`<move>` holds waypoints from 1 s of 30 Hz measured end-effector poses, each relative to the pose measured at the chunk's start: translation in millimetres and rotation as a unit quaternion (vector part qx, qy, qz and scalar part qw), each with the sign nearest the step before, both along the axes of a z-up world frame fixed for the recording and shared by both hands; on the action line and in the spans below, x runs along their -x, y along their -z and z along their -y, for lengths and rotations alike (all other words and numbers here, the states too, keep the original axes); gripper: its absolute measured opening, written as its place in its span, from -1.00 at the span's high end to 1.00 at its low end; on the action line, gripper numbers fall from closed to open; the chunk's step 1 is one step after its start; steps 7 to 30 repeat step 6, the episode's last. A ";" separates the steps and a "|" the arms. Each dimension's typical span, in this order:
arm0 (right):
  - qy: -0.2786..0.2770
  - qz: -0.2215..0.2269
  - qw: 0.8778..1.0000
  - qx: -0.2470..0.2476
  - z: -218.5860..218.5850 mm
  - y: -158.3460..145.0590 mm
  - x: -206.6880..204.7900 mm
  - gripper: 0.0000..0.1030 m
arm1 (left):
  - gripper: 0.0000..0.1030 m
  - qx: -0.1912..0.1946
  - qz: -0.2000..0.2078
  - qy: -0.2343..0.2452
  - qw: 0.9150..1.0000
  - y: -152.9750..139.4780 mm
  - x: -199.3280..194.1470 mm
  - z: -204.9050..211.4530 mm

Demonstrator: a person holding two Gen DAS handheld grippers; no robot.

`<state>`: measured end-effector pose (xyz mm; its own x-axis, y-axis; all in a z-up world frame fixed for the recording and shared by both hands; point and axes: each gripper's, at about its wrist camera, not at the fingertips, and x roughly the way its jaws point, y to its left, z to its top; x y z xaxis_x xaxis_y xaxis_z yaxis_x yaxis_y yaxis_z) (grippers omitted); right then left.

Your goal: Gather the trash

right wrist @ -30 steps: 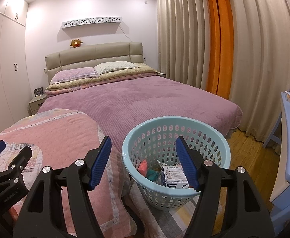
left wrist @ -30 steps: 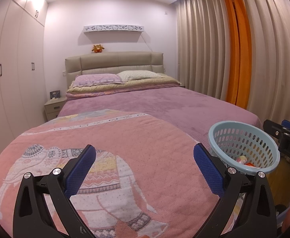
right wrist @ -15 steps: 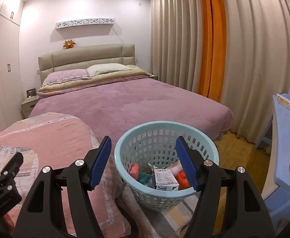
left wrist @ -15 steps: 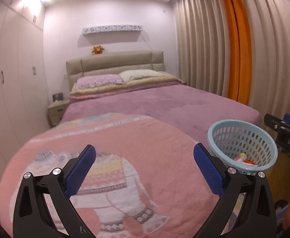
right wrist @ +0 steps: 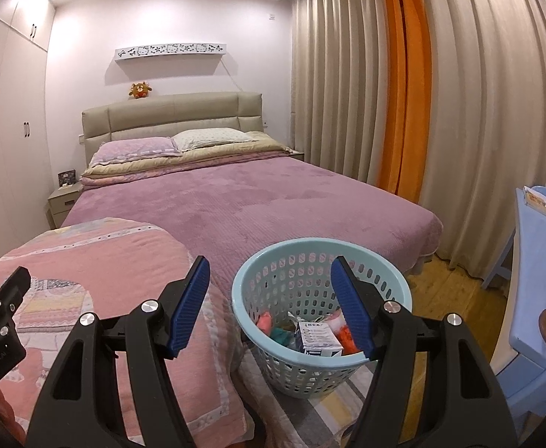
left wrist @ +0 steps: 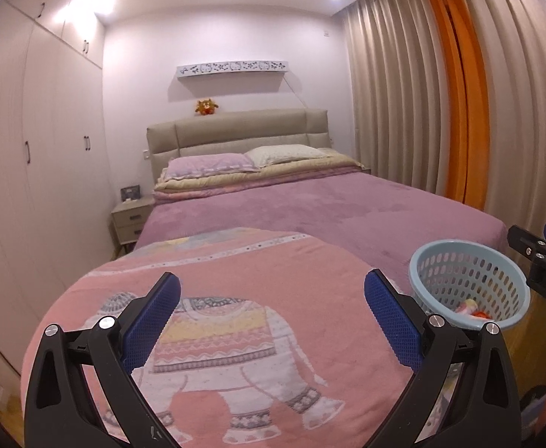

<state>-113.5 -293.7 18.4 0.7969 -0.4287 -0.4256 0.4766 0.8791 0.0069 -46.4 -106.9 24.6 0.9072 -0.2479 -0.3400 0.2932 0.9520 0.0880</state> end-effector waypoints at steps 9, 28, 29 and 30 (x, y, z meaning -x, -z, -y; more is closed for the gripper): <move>-0.013 0.003 1.000 0.013 -14.2 -9.7 -4.5 -0.24 | -0.86 0.022 -0.025 -0.002 0.999 -8.7 -2.0 -26.3; -0.013 0.003 1.000 0.013 -14.2 -9.7 -4.5 -0.24 | -0.86 0.022 -0.025 -0.002 0.999 -8.7 -2.0 -26.3; -0.013 0.003 1.000 0.013 -14.2 -9.7 -4.5 -0.24 | -0.86 0.022 -0.025 -0.002 0.999 -8.7 -2.0 -26.3; -0.013 0.003 1.000 0.013 -14.2 -9.7 -4.5 -0.24 | -0.86 0.022 -0.025 -0.002 0.999 -8.7 -2.0 -26.3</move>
